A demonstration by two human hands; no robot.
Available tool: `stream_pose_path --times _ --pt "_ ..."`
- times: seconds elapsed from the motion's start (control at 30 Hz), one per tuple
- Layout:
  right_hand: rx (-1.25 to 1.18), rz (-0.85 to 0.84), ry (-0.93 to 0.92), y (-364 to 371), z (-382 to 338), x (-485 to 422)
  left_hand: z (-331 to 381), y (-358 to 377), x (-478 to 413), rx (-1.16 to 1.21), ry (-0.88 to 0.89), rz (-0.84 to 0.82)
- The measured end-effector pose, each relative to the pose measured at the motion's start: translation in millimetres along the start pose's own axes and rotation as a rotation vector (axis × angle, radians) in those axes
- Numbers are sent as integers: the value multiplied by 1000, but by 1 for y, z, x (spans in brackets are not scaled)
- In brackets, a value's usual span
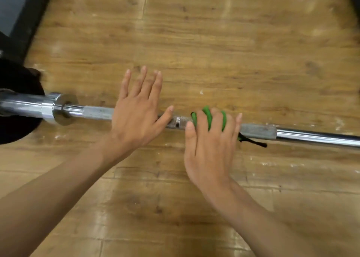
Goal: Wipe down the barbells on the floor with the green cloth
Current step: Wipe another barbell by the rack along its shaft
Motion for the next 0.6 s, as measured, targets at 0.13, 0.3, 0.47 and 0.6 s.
stream_pose_path --times 0.13,0.3,0.47,0.6 --pt "48 -107 -219 -1 1 1 2 -1 4 18 -43 21" --pt "119 58 -6 -48 122 8 1 -2 12 59 -39 46" --pt "38 179 242 -37 104 10 5 -5 19 69 -61 34" --pt "-47 73 96 -6 12 18 5 -5 25 35 -28 10"
Point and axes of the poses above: each hand's wrist, its own x-axis away from the middle knuckle, its own y-axis out of the palm, z = x × y, the point moved 8 cm from there along -x, towards the middle knuckle, and after that the axes turned 3 degrees about -x, right-handed, at the moved point
